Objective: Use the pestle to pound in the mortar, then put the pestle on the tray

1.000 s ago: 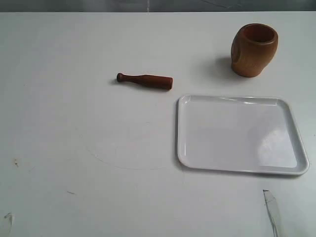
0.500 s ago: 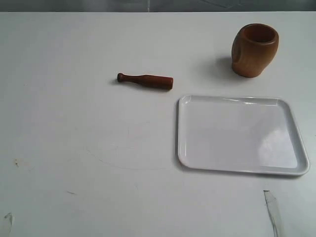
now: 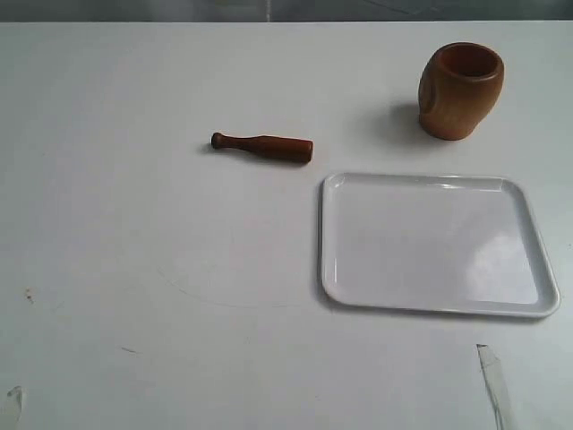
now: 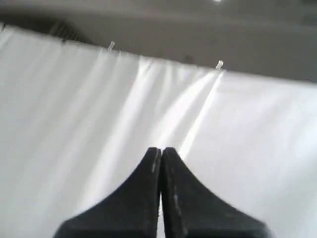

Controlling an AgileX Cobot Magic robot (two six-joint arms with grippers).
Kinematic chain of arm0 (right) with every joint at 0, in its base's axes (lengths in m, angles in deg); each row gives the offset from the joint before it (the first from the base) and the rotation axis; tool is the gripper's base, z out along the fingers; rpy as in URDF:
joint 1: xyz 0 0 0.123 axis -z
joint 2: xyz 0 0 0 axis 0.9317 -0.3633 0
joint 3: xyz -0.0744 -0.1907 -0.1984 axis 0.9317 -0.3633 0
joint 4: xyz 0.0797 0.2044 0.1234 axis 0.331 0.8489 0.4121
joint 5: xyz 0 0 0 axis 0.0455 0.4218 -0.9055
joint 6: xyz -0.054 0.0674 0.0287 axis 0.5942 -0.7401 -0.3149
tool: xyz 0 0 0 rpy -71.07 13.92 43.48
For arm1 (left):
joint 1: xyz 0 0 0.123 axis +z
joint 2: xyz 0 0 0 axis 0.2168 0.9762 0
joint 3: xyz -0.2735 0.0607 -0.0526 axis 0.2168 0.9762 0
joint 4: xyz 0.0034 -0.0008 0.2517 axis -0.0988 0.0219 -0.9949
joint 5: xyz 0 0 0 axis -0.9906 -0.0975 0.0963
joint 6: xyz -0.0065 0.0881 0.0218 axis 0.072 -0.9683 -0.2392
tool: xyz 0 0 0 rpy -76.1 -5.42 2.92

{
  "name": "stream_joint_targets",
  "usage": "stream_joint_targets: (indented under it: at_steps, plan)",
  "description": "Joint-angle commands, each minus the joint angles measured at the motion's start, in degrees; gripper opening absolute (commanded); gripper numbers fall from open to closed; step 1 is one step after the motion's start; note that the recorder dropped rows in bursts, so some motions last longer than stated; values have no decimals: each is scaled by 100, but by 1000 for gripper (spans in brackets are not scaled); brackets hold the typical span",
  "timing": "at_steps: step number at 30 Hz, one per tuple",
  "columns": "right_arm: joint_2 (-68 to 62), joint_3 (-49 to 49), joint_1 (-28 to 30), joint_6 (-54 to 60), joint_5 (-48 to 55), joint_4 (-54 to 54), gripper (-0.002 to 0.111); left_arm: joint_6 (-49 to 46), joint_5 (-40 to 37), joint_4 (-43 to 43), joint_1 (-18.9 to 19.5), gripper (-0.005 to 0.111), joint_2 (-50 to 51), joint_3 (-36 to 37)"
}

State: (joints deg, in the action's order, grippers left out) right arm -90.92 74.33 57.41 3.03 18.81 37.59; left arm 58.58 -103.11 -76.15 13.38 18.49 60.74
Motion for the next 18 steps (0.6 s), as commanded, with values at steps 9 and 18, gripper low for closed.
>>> stream_joint_targets:
  at_steps: [9,18]
  plan:
    - [-3252,1527,-480,587,3203,-5391,0,47,17,42,-44,0,-7,3]
    - [-4757,2997,-720,6080,7878,1135,0,47,17,42,-44,0,-7,3]
